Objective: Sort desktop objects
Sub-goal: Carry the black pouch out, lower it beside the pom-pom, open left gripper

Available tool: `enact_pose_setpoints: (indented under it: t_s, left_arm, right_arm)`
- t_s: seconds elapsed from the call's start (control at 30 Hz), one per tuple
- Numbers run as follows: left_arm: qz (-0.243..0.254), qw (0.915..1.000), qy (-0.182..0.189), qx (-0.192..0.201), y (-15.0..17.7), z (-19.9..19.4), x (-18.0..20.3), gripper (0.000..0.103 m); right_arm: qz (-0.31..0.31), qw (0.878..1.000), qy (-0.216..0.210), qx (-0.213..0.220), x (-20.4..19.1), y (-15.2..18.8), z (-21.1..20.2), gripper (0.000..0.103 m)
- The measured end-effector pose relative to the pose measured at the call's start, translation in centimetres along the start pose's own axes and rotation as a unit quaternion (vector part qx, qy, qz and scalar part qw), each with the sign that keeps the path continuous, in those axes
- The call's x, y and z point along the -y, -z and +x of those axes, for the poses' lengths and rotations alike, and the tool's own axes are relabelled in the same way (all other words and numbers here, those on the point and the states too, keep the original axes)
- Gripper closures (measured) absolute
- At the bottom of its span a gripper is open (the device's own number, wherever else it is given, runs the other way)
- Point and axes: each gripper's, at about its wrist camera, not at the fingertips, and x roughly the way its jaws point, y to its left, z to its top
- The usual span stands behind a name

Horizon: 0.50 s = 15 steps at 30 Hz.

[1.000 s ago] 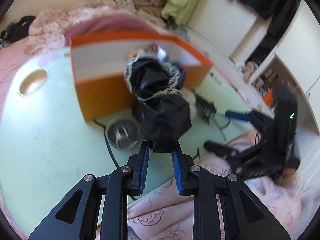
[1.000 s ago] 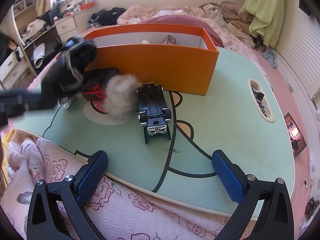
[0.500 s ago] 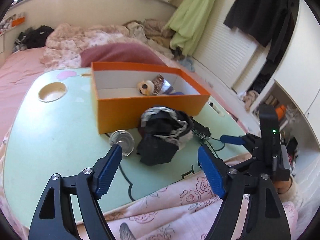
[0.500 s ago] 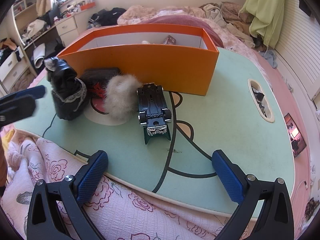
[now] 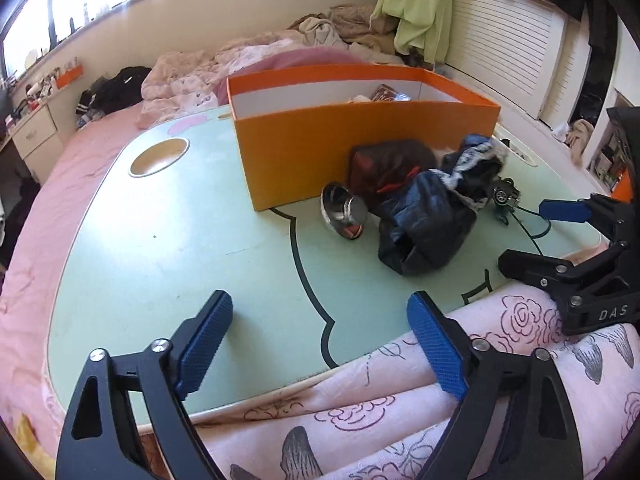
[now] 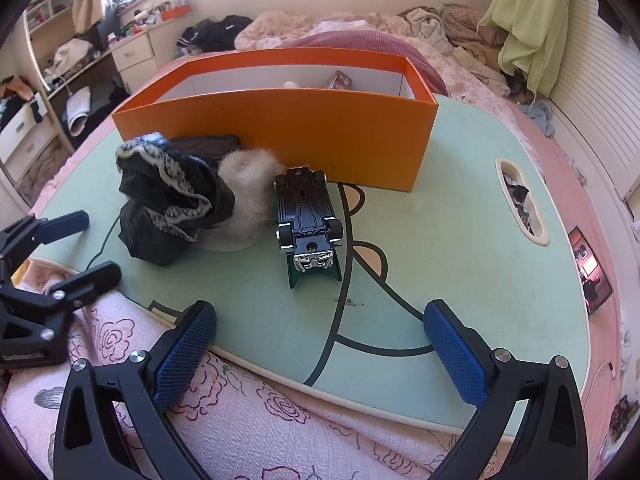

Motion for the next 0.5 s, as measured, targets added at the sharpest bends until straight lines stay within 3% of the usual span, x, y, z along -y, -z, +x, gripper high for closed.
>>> enact_pose_setpoints:
  t_s: [0.07,0.3,0.43,0.5]
  left_arm:
    - [-0.006,1.0000,-0.006,-0.002,0.2,0.0,-0.4,0.000]
    - [-0.011,0.9999,-0.008,0.003,1.2,-0.2,-0.8,0.000]
    - [-0.011,0.9999,-0.007,0.003,0.8,0.2,-0.7,0.000]
    - [-0.011,0.9999,-0.006,0.003,0.9,0.2,-0.7,0.000]
  right_arm:
    - [0.000,1.000,0.000,0.000,0.0,0.1,0.0,0.000]
    - [0.008,1.000,-0.008,0.005,0.2,-0.4,-0.2,0.000]
    - [0.008,0.999,-0.036,-0.001,0.8,-1.6,-1.7,0.037]
    - [-0.009,0.999,-0.028,0.016,0.4,-3.7,-4.3,0.043]
